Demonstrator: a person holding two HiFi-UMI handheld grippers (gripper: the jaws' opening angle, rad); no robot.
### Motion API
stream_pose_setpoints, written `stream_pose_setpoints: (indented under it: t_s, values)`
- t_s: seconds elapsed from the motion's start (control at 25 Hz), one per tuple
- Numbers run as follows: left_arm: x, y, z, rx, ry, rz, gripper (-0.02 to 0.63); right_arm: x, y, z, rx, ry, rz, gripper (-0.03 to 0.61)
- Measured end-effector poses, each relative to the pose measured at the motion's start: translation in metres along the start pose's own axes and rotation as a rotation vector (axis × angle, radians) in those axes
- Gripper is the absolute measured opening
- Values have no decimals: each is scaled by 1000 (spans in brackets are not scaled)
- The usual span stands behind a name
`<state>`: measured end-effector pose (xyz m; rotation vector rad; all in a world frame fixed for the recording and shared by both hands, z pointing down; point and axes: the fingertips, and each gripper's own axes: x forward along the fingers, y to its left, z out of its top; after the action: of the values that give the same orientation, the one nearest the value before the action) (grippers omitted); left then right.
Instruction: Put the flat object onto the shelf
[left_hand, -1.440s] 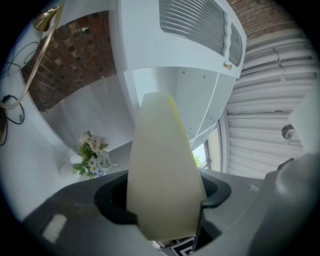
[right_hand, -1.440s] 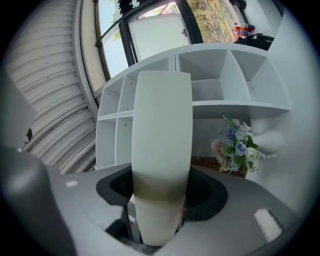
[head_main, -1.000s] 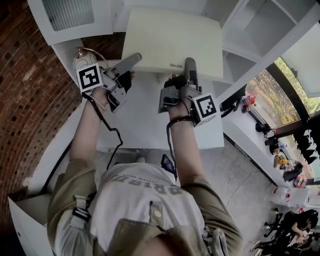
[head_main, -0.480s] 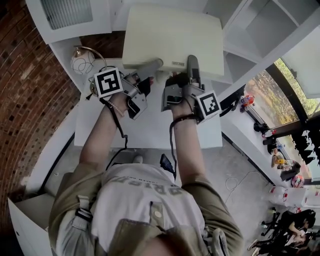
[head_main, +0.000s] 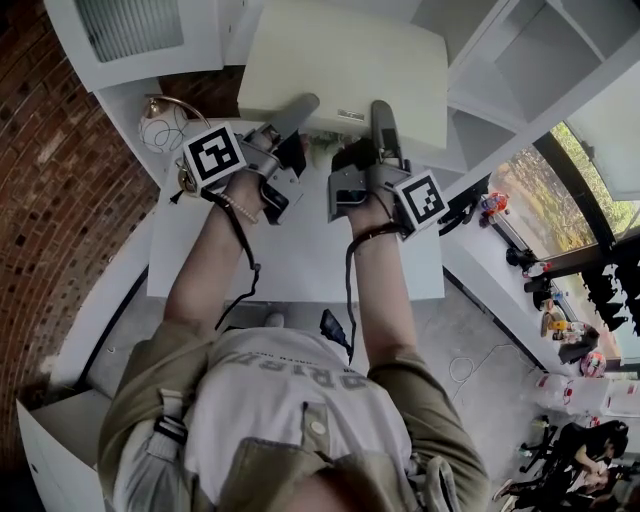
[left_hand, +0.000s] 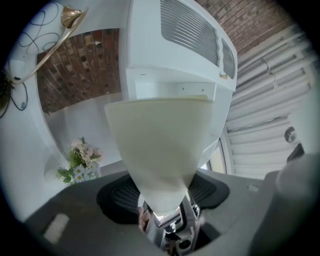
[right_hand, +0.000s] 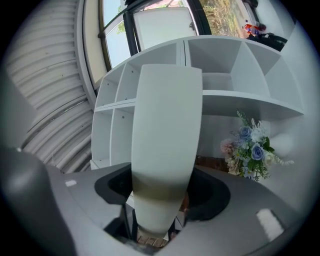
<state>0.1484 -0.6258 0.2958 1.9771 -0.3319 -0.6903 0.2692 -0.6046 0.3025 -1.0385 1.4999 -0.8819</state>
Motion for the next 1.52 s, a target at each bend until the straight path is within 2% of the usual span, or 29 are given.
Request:
stream_pose_setpoints:
  t_s: [0.2,0.6,0.84,1.04,1.28,1.44,1.52]
  values:
    - [4,0,19,-18,-47,-13,296,-1,3,-1,-42,21,24,308]
    - [13,2,41,-56,-67,-15,304,-9,6,17,-153,49,37,273]
    - [23,-3,42,-75,-45,-35,324,3,12,28,-142,-5,18,275]
    - [21,-10,32,-50,-40,-65,333,14,20,41,-131,-59,-5,275]
    - [19,4,15,-31,-36,-14,328,26,19,49,-120,-46,-10,278]
    - [26,9,21,-40,-68,8,322,34,18,49,-132,-6,-3,279]
    - [28,12,27,-39,-90,20,322,34,16,48,-137,12,-2,257]
